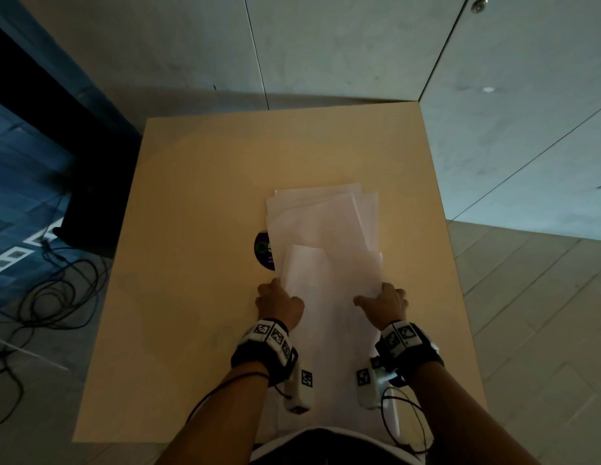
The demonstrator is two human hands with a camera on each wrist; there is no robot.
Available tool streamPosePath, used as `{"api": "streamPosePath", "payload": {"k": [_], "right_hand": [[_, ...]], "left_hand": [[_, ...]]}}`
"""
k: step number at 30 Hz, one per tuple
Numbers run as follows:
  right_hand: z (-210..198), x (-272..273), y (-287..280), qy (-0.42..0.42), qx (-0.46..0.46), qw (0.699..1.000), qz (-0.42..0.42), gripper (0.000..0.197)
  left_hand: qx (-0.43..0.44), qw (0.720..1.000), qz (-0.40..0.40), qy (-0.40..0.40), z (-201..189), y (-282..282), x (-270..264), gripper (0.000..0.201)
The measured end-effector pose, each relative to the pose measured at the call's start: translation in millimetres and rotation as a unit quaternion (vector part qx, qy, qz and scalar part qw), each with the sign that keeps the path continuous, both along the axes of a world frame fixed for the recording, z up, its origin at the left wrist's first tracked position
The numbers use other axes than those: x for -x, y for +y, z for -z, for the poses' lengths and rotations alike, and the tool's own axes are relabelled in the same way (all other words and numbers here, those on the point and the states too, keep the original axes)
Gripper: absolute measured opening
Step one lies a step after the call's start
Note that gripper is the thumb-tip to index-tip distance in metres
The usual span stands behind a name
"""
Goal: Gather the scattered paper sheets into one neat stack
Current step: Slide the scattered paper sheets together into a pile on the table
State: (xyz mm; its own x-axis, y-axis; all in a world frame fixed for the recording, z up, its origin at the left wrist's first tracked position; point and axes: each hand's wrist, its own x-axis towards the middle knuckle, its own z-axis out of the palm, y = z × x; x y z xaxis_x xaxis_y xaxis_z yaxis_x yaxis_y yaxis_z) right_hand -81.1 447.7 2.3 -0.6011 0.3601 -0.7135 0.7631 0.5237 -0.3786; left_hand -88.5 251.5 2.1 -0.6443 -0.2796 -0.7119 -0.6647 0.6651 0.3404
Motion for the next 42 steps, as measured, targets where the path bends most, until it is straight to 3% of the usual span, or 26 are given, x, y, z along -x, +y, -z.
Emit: {"api": "streamPosePath", "payload": {"k": [9,18,23,29,36,40,42], "right_hand": [[1,8,-4,0.014,0.017,0.998,0.052,0.082],[2,16,-7,-0.009,0.004,0.999,0.034,0.066],[6,19,-18,0.022,0.036,0.998,0.051,0.078],[13,29,-14,0.027,0.073,0.995,0.059,0.055],[20,28,-3,0.041,0.17,0.978,0.112,0.063],[21,25,5,0.045,0.205,0.974,0.085,0.034],[15,25,8,0.06,0.216,0.972,0.072,0.031]], "left_hand": [[0.001,1.0,0.002,-0.003,-4,2,1,0.058],[-0.003,1.0,0.002,-0.011,-5,3,1,0.061],[-0.006,1.0,0.004,-0.017,-5,3,1,0.059],[-0.01,1.0,0.002,-0.019,-4,1,2,0.06],[-0.008,1.0,0.002,-0.021,-5,1,0,0.064],[-0.02,0.999,-0.004,-0.025,-5,0,0,0.063],[-0.037,0.999,-0.019,-0.015,-2,-5,-1,0.062]]}}
